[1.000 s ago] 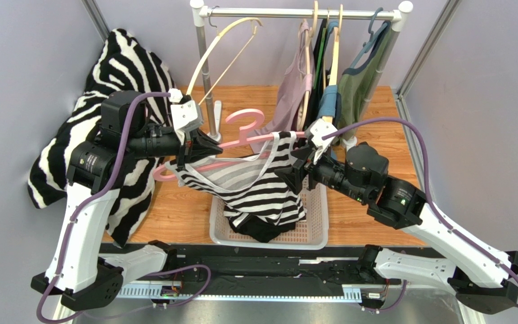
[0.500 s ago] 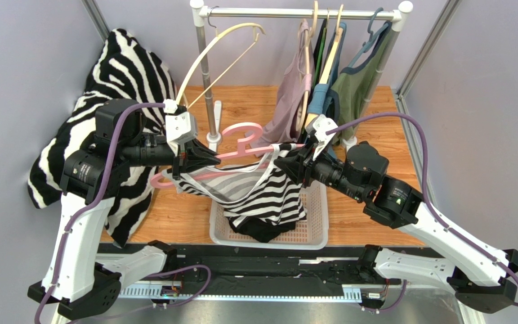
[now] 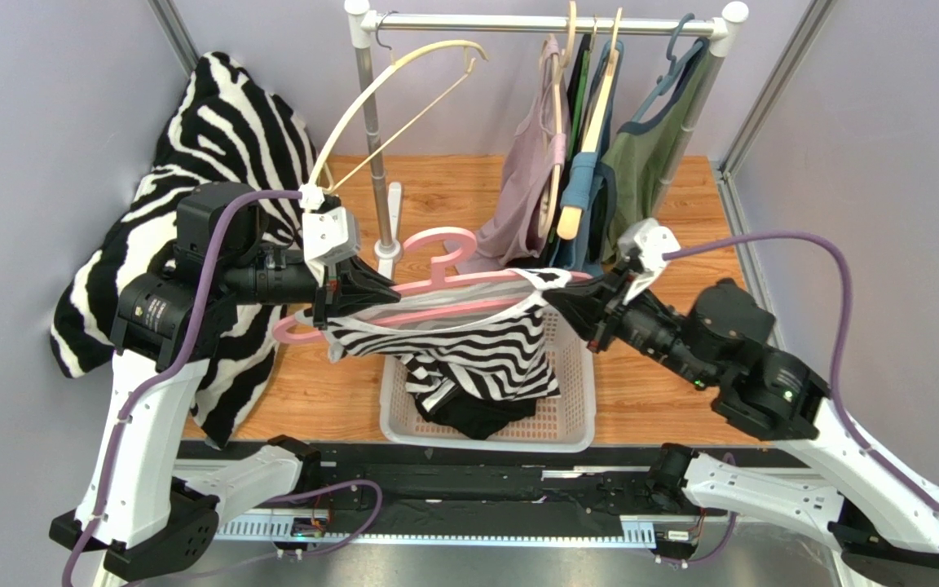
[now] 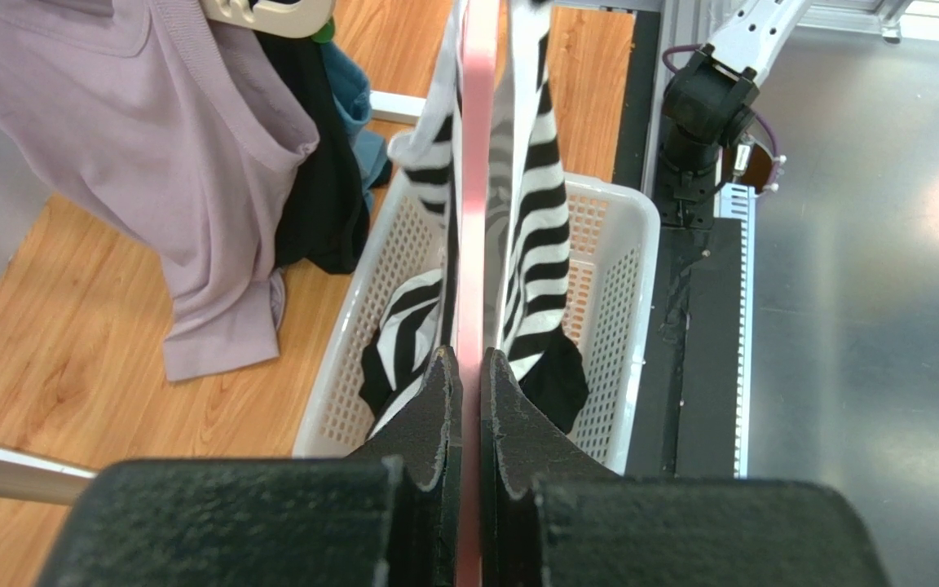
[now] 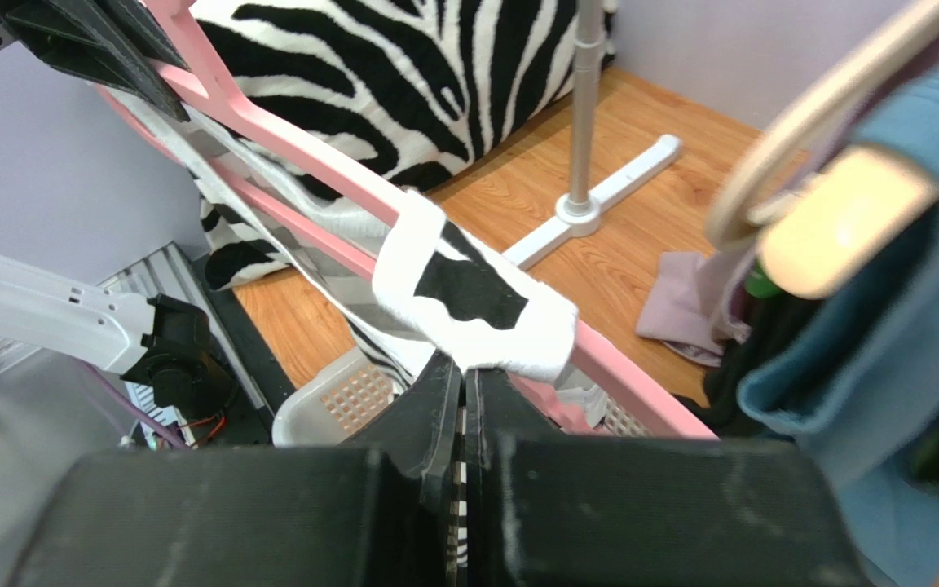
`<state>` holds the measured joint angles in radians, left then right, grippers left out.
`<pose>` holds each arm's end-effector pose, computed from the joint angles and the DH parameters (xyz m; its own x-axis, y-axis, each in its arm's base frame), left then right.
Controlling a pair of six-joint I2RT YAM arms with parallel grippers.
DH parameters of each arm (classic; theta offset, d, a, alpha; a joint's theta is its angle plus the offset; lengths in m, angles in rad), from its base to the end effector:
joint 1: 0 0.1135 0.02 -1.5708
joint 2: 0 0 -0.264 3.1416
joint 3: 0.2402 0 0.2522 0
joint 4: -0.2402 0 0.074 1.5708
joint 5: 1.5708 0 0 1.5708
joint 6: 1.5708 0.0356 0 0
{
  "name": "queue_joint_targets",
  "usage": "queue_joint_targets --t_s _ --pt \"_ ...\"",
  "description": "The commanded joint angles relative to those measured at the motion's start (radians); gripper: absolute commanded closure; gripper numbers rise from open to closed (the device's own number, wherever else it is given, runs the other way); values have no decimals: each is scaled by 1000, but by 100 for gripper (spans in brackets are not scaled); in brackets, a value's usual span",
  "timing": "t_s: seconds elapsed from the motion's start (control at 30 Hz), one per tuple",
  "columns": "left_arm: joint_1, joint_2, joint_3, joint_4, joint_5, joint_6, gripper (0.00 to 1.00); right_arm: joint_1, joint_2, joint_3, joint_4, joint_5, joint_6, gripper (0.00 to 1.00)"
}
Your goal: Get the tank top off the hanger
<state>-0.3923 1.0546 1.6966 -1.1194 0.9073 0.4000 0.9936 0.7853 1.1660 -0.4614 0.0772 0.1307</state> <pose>0.1142 -0.0776 0.4938 -0.0476 0.2792 -0.9590 0.9778 0.2093 0.0125 0.0828 0.1222 0.4381 -0.1470 0.0123 -0.9891 -0.7810 0.6121 0.1237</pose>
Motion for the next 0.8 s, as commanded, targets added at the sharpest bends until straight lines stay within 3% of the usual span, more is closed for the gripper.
queue_joint_targets --t_s 0.0,0.3,0.53,0.77 --pt "0 -8 3 20 11 23 100 2 -52 38 -91 128 -2 100" --pt "1 -5 32 -20 48 46 100 -6 -37 64 -160 458 3 100" --pt "4 -16 41 -69 85 92 100 -65 -41 67 -215 558 3 100" --pt "21 -19 84 -97 142 108 100 -127 -34 47 -293 536 7 100"
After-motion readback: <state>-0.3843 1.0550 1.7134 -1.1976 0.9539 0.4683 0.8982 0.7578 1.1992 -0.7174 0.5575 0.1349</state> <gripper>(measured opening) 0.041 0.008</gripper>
